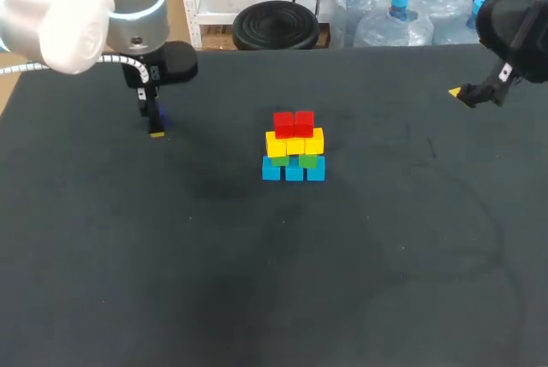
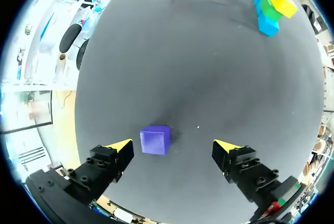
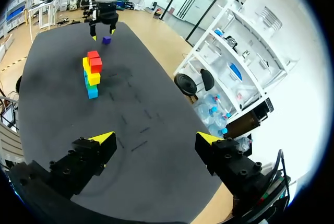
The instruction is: Place the blue cubes, place green cubes on the blue cubes, place the yellow cubes on the green cubes, then place the red cubes on the yellow cubes, and place purple cube on the red cubes.
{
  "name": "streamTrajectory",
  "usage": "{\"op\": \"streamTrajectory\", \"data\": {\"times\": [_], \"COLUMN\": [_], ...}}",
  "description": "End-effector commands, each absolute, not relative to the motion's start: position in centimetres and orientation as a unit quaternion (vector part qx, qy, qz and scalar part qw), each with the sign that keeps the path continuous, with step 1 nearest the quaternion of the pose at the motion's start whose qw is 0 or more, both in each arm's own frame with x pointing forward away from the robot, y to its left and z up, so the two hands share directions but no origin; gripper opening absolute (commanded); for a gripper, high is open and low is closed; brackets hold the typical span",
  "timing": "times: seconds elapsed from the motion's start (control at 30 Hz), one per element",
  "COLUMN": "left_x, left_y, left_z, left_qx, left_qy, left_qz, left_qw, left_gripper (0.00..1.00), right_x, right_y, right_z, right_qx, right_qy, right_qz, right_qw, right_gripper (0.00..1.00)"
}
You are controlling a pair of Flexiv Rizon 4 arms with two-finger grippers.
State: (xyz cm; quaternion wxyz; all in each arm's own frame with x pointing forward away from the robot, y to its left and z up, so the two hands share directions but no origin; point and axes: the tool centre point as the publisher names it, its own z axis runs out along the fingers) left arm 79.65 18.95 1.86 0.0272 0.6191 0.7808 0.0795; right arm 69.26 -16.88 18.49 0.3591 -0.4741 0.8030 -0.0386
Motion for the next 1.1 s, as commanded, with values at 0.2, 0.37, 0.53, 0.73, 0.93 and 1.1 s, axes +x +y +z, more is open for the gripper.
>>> {"op": "streamTrajectory", "data": {"times": [0.2, 0.37, 0.53, 0.73, 0.93, 1.1], "left_x": [81.2, 81.7, 82.2, 82.6, 82.7, 82.6], "left_y": [18.9, 19.0, 19.3, 19.7, 19.9, 19.9], "left_z": [0.6, -0.1, -0.3, -0.2, -0.2, -0.2], "left_qx": [0.624, 0.620, 0.614, 0.609, 0.608, 0.611], "left_qy": [0.778, 0.781, 0.785, 0.788, 0.788, 0.786], "left_qz": [0.078, 0.082, 0.084, 0.089, 0.090, 0.090], "left_qw": [0.005, -0.003, -0.006, -0.006, -0.009, -0.009], "left_gripper": [1.00, 1.00, 1.00, 0.93, 0.35, 0.05], "right_x": [69.0, 69.0, 69.0, 69.0, 69.0, 69.0], "right_y": [-16.8, -16.8, -16.8, -16.8, -16.8, -16.8], "right_z": [18.3, 18.3, 18.3, 18.3, 18.3, 18.3], "right_qx": [-0.471, -0.471, -0.471, -0.471, -0.471, -0.471], "right_qy": [0.802, 0.802, 0.802, 0.802, 0.802, 0.802], "right_qz": [-0.042, -0.042, -0.042, -0.042, -0.042, -0.042], "right_qw": [0.365, 0.365, 0.365, 0.365, 0.365, 0.365], "right_gripper": [1.00, 1.00, 1.00, 1.00, 1.00, 1.00]}}
